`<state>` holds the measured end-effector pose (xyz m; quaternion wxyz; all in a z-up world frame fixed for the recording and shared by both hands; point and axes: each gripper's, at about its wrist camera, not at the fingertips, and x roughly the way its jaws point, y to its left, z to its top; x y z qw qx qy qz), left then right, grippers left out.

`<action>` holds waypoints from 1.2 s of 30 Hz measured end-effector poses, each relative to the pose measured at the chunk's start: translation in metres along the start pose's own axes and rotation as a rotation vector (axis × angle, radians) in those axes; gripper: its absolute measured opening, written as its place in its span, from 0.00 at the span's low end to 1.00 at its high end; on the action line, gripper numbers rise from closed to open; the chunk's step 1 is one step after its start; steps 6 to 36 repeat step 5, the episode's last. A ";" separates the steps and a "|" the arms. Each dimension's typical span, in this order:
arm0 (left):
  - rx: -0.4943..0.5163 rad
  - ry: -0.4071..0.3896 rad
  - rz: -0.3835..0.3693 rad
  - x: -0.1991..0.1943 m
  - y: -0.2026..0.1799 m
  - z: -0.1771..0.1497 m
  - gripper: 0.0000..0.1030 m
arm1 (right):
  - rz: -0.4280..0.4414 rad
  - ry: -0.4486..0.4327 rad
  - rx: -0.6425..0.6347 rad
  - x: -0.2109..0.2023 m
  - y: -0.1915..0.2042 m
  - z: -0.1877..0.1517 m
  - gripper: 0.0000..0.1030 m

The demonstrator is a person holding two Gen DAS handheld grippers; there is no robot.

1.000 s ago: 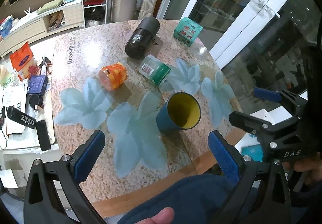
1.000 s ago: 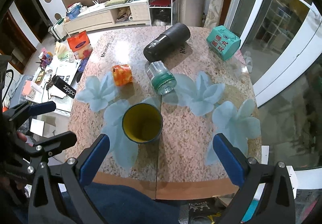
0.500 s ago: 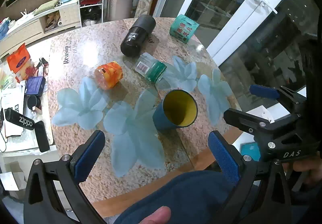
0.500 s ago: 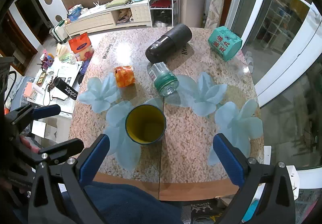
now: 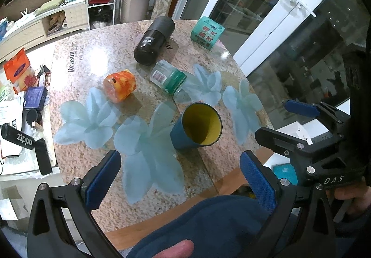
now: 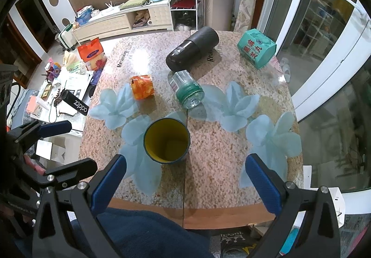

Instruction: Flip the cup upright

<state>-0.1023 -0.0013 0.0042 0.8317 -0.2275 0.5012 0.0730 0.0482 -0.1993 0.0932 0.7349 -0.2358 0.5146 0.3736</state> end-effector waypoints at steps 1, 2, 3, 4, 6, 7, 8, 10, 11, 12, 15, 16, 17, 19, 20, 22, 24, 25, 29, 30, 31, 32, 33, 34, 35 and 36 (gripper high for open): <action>0.000 0.001 -0.002 0.000 0.000 0.000 1.00 | 0.000 0.000 0.003 0.000 0.000 -0.001 1.00; -0.002 0.002 -0.003 0.000 0.000 -0.001 1.00 | 0.001 0.001 0.002 0.000 0.000 -0.001 1.00; -0.004 0.002 -0.004 0.001 0.000 -0.001 1.00 | 0.001 0.001 0.002 0.000 0.000 -0.001 1.00; -0.003 0.002 -0.008 0.001 0.000 -0.002 1.00 | 0.002 0.001 0.005 0.000 0.000 -0.002 1.00; 0.002 0.002 -0.017 0.000 -0.001 -0.002 1.00 | 0.004 0.002 0.007 0.001 0.001 -0.003 1.00; 0.002 0.002 -0.017 0.000 -0.001 -0.002 1.00 | 0.004 0.002 0.007 0.001 0.001 -0.003 1.00; 0.002 0.002 -0.017 0.000 -0.001 -0.002 1.00 | 0.004 0.002 0.007 0.001 0.001 -0.003 1.00; 0.002 0.002 -0.017 0.000 -0.001 -0.002 1.00 | 0.004 0.002 0.007 0.001 0.001 -0.003 1.00; 0.002 0.002 -0.017 0.000 -0.001 -0.002 1.00 | 0.004 0.002 0.007 0.001 0.001 -0.003 1.00; 0.002 0.002 -0.017 0.000 -0.001 -0.002 1.00 | 0.004 0.002 0.007 0.001 0.001 -0.003 1.00; 0.002 0.002 -0.017 0.000 -0.001 -0.002 1.00 | 0.004 0.002 0.007 0.001 0.001 -0.003 1.00; 0.002 0.002 -0.017 0.000 -0.001 -0.002 1.00 | 0.004 0.002 0.007 0.001 0.001 -0.003 1.00; 0.002 0.002 -0.017 0.000 -0.001 -0.002 1.00 | 0.004 0.002 0.007 0.001 0.001 -0.003 1.00; 0.002 0.002 -0.017 0.000 -0.001 -0.002 1.00 | 0.004 0.002 0.007 0.001 0.001 -0.003 1.00; 0.002 0.002 -0.017 0.000 -0.001 -0.002 1.00 | 0.004 0.002 0.007 0.001 0.001 -0.003 1.00; 0.002 0.002 -0.017 0.000 -0.001 -0.002 1.00 | 0.004 0.002 0.007 0.001 0.001 -0.003 1.00; 0.002 0.002 -0.017 0.000 -0.001 -0.002 1.00 | 0.004 0.002 0.007 0.001 0.001 -0.003 1.00; 0.002 0.002 -0.017 0.000 -0.001 -0.002 1.00 | 0.004 0.002 0.007 0.001 0.001 -0.003 1.00; 0.002 0.002 -0.017 0.000 -0.001 -0.002 1.00 | 0.004 0.002 0.007 0.001 0.001 -0.003 1.00; 0.002 0.002 -0.017 0.000 -0.001 -0.002 1.00 | 0.004 0.002 0.007 0.001 0.001 -0.003 1.00; 0.002 0.002 -0.017 0.000 -0.001 -0.002 1.00 | 0.004 0.002 0.007 0.001 0.001 -0.003 1.00; 0.002 0.002 -0.017 0.000 -0.001 -0.002 1.00 | 0.004 0.002 0.007 0.001 0.001 -0.003 1.00; 0.002 0.002 -0.017 0.000 -0.001 -0.002 1.00 | 0.004 0.002 0.007 0.001 0.001 -0.003 1.00; 0.002 0.002 -0.017 0.000 -0.001 -0.002 1.00 | 0.004 0.002 0.007 0.001 0.001 -0.003 1.00; 0.002 0.002 -0.017 0.000 -0.001 -0.002 1.00 | 0.004 0.002 0.007 0.001 0.001 -0.003 1.00; 0.002 0.002 -0.017 0.000 -0.001 -0.002 1.00 | 0.004 0.002 0.007 0.001 0.001 -0.003 1.00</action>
